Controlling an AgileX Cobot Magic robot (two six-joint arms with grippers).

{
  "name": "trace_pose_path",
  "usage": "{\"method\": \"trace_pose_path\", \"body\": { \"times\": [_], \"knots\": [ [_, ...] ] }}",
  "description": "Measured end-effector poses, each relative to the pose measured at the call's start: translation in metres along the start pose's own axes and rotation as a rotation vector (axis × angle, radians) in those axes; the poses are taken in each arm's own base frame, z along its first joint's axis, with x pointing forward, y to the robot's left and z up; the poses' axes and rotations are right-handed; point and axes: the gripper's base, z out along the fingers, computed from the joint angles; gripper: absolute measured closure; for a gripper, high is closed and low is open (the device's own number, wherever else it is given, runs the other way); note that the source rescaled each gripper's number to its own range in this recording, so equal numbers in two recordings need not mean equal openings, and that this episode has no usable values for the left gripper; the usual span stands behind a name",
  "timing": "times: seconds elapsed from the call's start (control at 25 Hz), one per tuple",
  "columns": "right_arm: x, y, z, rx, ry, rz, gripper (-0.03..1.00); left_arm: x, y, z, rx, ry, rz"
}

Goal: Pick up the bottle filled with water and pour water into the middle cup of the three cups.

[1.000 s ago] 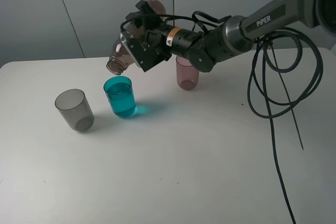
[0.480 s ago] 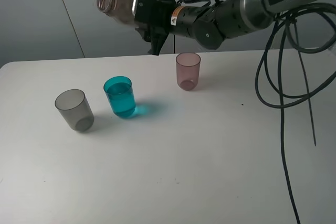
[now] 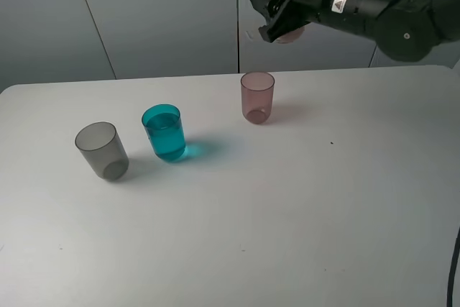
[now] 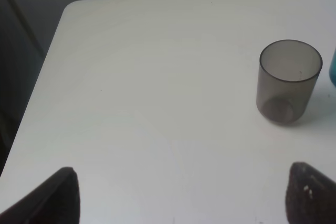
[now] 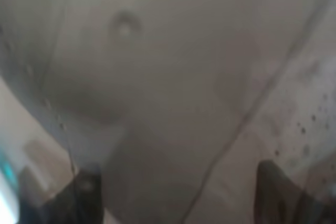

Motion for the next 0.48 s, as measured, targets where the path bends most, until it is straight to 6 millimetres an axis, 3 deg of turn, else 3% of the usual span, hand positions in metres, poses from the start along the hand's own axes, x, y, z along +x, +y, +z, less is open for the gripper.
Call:
{"method": "trace_pose_path", "body": {
  "times": [0.2,0.48],
  "knots": [
    [0.019,0.003,-0.044,0.019,0.024,0.131,0.93,0.0,0.0,0.0,0.0,0.0,0.0],
    [0.05,0.029,-0.076,-0.041,0.114,0.254,0.93,0.0,0.0,0.0,0.0,0.0,0.0]
  ]
}}
